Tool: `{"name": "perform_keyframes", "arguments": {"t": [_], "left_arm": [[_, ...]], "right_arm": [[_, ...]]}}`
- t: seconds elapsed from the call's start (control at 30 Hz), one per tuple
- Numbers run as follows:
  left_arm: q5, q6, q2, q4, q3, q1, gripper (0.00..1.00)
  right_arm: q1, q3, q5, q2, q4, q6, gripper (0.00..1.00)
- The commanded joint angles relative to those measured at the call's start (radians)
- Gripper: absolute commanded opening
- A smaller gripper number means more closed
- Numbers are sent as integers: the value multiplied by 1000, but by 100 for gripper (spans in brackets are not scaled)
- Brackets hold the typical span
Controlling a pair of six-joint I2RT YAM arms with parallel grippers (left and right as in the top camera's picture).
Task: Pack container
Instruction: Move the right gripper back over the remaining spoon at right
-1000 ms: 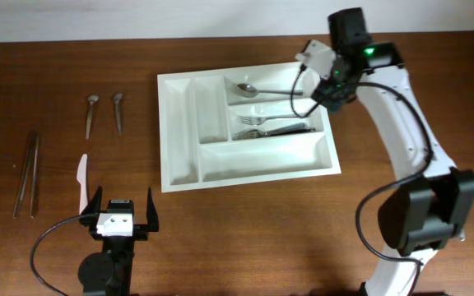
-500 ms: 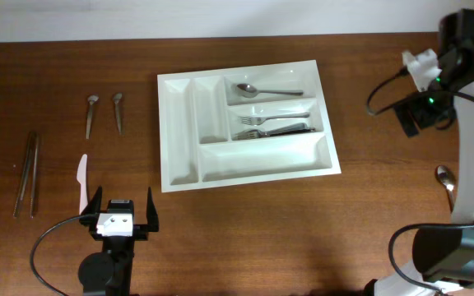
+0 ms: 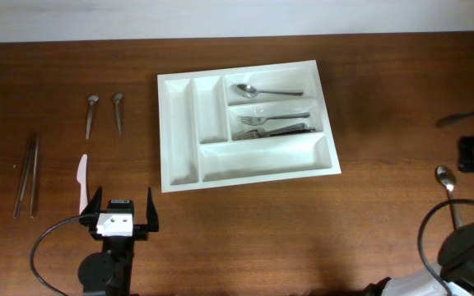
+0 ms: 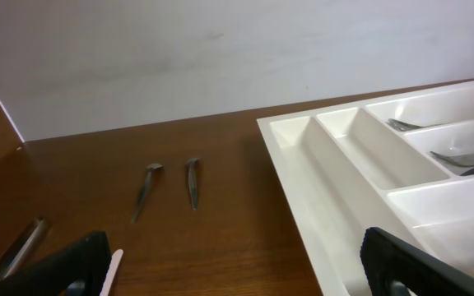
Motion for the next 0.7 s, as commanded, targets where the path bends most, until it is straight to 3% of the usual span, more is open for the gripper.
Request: {"name": "perform_keyframes", "arguments": {"t": [0.0,0.23,0.67], "left_arm": [[-4,16,-6,0,-5,-4,99],[-4,16,-6,0,-5,-4,99],[-4,16,-6,0,-5,-4,99]], "right_arm": [[-69,-64,-71,1,47,-114,99],[-104,-137,-88,68,177,-146,99],[-104,-137,-91,278,220,-135,99]]}}
